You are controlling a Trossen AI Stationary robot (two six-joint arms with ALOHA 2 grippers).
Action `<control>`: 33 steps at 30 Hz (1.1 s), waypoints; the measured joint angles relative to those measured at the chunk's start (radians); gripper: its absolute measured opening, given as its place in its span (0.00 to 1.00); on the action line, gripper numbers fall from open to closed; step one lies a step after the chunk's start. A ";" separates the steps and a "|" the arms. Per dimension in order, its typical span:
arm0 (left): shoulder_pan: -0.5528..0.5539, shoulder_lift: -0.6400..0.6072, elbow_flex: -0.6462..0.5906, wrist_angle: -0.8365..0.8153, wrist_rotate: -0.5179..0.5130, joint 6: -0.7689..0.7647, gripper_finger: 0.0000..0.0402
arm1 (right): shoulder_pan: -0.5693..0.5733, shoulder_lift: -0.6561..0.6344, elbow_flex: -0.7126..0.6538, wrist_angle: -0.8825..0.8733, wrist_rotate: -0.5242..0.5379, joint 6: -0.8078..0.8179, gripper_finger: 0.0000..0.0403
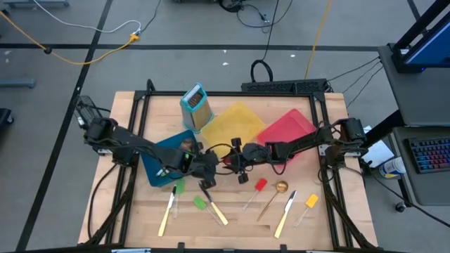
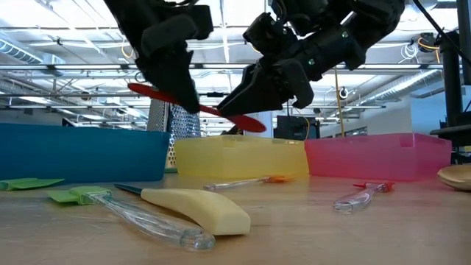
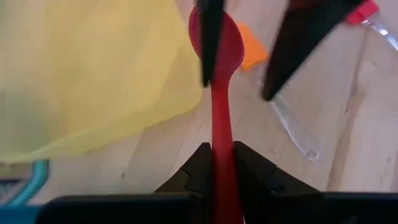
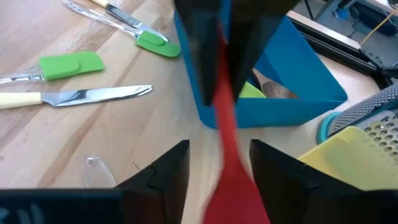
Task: Pick & Place Kitchen Items
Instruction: Put the red serving spoon into the blue bin
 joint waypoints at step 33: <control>-0.197 -0.262 -0.236 -0.558 0.001 -0.713 0.12 | 0.001 0.000 0.000 -0.001 -0.004 0.108 0.42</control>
